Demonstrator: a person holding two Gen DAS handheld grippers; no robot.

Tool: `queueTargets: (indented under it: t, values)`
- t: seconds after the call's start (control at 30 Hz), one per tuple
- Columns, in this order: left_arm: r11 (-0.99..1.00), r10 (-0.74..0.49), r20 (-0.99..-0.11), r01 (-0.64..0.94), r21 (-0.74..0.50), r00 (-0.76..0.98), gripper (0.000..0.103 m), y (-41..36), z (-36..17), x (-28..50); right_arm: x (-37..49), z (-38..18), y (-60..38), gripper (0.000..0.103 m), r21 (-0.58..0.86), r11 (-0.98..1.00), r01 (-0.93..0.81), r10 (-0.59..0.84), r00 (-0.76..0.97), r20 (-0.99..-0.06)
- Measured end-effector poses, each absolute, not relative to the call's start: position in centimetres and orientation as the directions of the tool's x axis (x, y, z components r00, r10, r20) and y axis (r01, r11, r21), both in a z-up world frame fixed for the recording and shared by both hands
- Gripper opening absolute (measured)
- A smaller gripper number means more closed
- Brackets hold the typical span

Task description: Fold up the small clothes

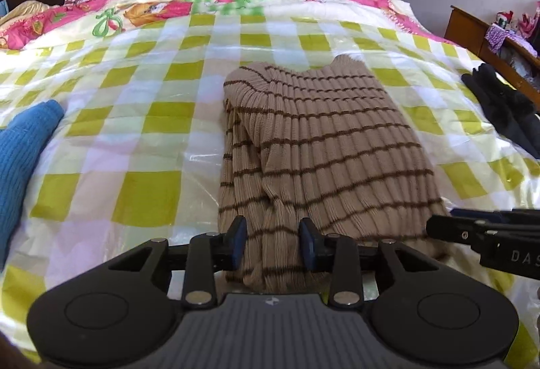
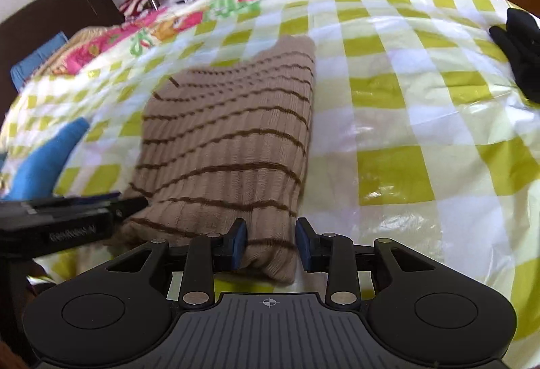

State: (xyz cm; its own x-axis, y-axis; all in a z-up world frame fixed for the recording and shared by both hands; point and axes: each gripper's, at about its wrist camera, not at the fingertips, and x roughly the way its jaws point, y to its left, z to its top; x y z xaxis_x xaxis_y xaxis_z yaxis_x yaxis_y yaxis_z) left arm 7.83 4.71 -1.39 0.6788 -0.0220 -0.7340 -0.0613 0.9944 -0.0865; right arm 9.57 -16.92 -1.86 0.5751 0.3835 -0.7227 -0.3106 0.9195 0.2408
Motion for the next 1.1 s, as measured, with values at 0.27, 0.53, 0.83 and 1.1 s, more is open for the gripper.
queueTargets:
  t: [0.27,0.53,0.83,1.1]
  values:
    - [0.996,-0.014,-0.688,-0.048,-0.072,0.725,0.062,3.7,0.1,5.5,7.0,0.4,-16.4,0.032,0.206,0.919,-0.336,0.381,0.620,-0.686]
    - [0.995,0.007,-0.666,-0.071,-0.068,0.746,0.099,3.3,0.7,4.6,5.7,0.8,-16.0,0.032,0.206,0.921,-0.331,0.377,0.627,-0.681]
    - [0.995,0.041,-0.674,-0.095,-0.043,0.737,0.103,2.9,0.1,3.6,5.0,0.4,-15.9,0.032,0.202,0.927,-0.316,0.363,0.623,-0.692]
    - [0.995,0.048,-0.675,-0.091,-0.028,0.736,0.103,2.6,0.1,3.2,4.5,0.1,-16.1,0.032,0.211,0.929,-0.304,0.361,0.620,-0.696]
